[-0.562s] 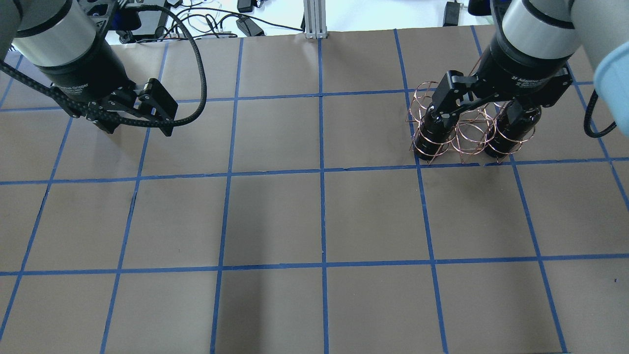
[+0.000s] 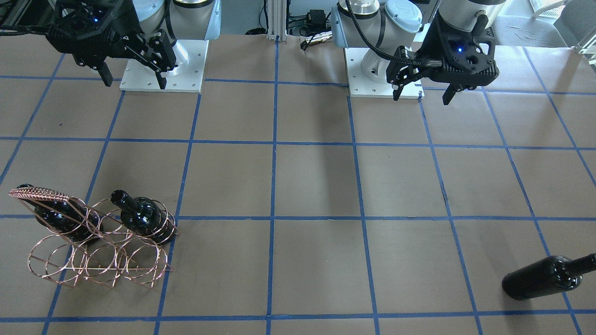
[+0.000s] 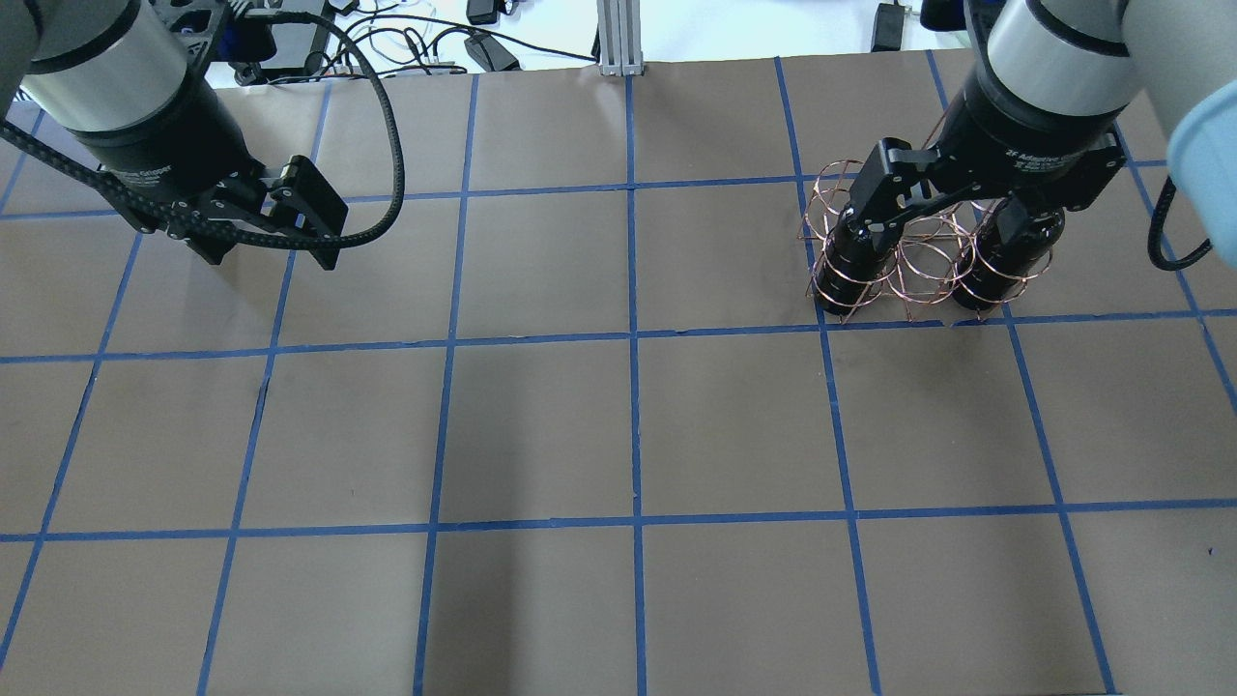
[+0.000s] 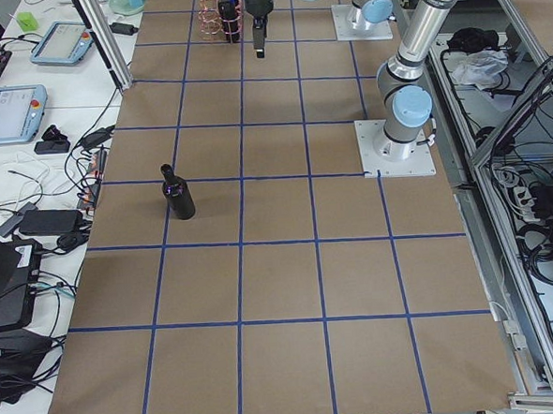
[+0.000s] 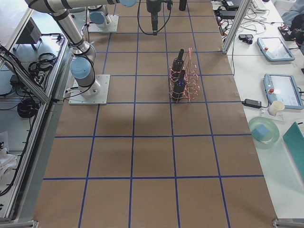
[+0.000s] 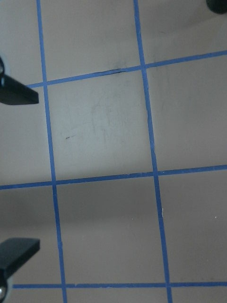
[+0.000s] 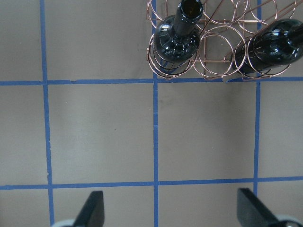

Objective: Place wine into wine basket
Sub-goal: 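Move the left gripper down toward the standing dark wine bottle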

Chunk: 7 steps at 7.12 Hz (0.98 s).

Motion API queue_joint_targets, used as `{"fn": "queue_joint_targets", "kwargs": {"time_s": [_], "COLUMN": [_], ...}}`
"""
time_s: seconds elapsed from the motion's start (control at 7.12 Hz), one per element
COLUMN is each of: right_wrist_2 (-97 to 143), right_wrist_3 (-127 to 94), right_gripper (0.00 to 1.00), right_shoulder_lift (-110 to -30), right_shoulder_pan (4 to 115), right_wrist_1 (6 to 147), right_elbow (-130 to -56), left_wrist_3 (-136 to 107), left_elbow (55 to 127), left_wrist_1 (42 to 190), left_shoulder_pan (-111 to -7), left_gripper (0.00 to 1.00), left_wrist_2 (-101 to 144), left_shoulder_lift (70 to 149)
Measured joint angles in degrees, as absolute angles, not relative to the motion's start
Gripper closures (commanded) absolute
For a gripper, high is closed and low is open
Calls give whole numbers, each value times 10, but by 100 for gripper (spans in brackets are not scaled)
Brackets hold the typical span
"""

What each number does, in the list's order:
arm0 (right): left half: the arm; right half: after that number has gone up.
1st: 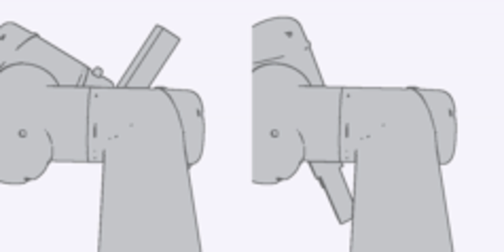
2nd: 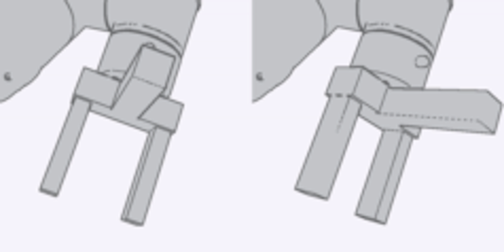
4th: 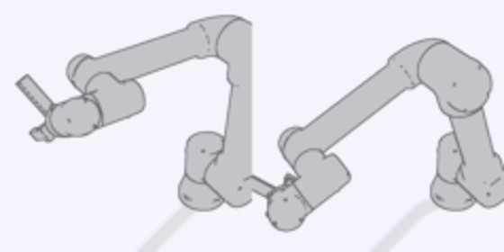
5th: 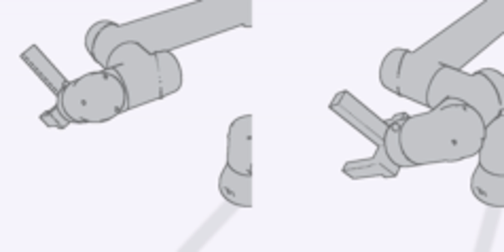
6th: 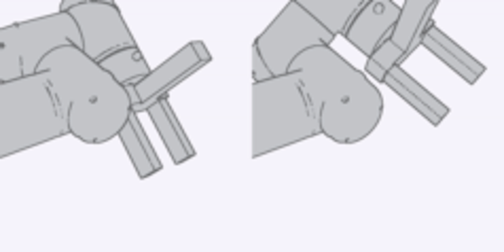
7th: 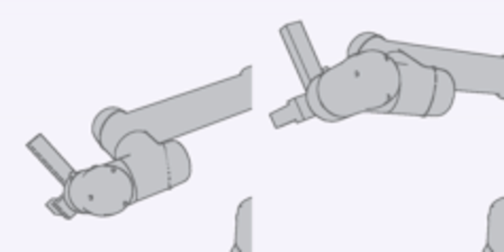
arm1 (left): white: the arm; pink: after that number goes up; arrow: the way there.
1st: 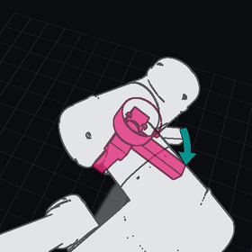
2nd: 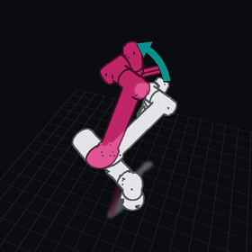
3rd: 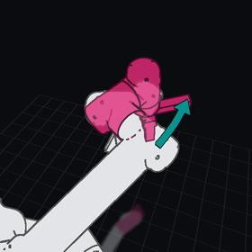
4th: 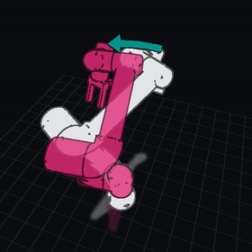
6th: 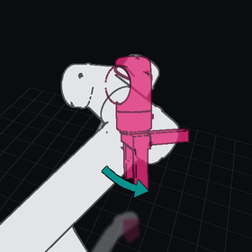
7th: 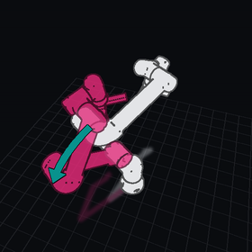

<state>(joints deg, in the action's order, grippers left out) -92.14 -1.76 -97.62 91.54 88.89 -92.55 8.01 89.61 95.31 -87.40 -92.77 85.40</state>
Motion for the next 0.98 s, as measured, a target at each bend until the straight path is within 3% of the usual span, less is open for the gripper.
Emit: {"fn": "queue_joint_targets", "kwargs": {"time_s": [0.98], "right_wrist_2": [-921], "right_wrist_3": [-18], "right_gripper": [0], "right_shoulder_lift": [-976], "right_shoulder_pan": [916], "right_wrist_1": [889], "right_elbow": [-926], "left_wrist_3": [76], "left_elbow": [894], "left_wrist_1": [958], "left_shoulder_pan": [-874], "left_gripper": [0], "left_wrist_2": [-922], "left_shoulder_lift": [865]}}
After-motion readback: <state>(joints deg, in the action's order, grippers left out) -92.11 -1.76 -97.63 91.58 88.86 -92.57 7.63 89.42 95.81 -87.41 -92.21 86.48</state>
